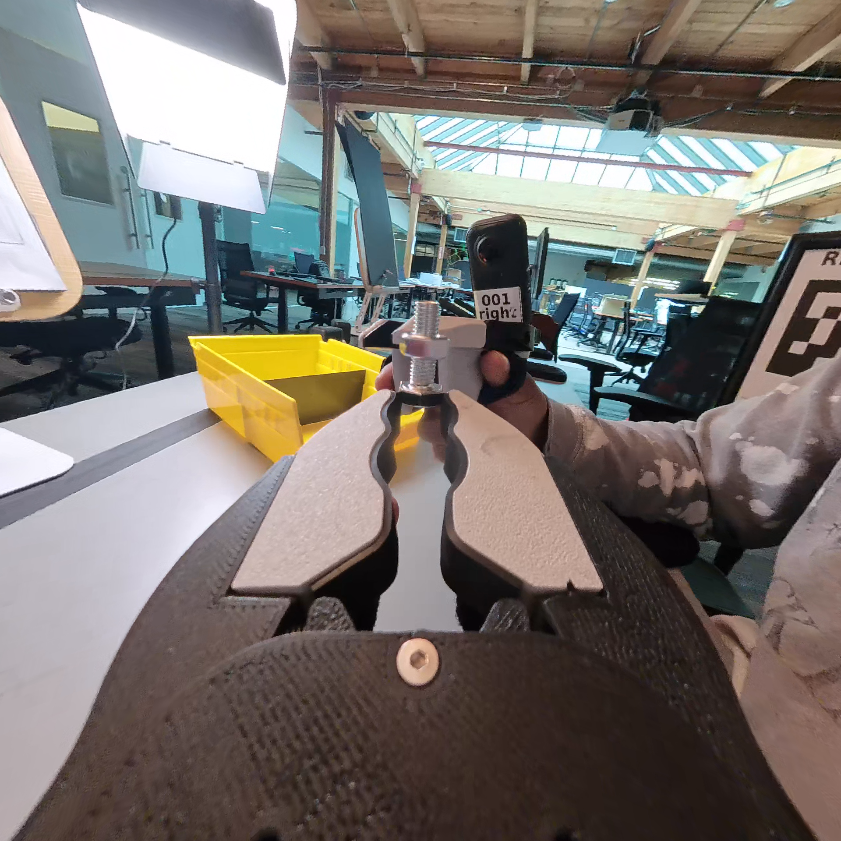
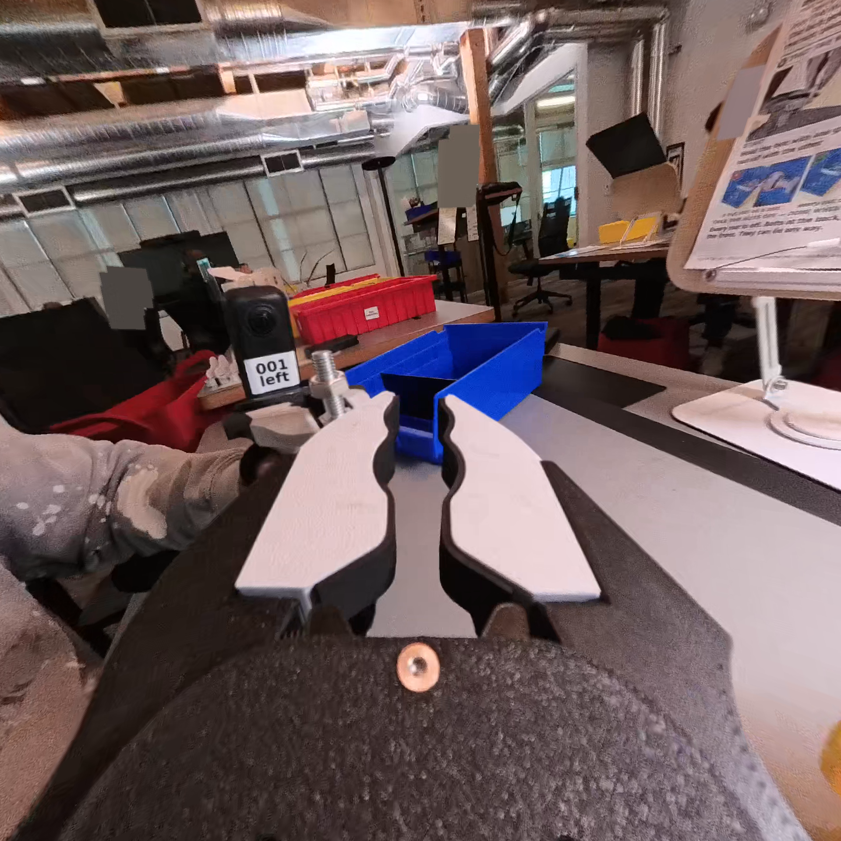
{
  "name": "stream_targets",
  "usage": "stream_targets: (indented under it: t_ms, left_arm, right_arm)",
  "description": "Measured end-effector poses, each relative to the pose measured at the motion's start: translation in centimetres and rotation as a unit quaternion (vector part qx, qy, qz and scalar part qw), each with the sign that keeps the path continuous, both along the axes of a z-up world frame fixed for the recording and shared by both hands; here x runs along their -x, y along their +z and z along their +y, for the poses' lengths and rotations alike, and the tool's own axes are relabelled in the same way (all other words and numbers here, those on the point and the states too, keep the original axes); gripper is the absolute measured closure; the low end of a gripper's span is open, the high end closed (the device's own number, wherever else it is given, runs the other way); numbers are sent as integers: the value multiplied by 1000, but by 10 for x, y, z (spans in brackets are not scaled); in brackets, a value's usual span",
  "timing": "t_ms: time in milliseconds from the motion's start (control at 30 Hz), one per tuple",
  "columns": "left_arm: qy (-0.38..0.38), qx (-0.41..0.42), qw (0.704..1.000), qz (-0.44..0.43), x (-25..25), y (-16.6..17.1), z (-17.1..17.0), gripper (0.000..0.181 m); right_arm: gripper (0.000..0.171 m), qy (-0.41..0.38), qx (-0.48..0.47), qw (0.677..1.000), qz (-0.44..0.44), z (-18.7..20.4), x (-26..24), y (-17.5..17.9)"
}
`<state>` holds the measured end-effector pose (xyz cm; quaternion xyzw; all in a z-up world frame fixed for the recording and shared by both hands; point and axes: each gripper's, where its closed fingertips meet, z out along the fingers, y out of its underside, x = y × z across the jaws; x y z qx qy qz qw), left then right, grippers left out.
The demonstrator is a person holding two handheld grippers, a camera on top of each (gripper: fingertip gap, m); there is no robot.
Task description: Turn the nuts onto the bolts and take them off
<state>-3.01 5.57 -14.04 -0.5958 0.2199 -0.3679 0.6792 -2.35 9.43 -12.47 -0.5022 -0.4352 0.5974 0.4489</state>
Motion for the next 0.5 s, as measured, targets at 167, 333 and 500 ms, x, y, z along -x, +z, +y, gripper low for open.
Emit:
stream_targets:
  t_ms: [167, 333, 500]
  left_arm:
    - [3, 8, 1000, 8, -4, -6, 2, 164]
    - [-1, 10, 1000, 8, -6, -7, 1, 164]
    - [-5, -1, 1000, -9, -1, 2, -1, 164]
  right_arm:
    - [137, 41, -29, 999, -5, -24, 5, 3]
    - [135, 51, -18, 998, -13, -26, 9, 0]
    - [147, 11, -1, 1000, 7, -2, -4, 6]
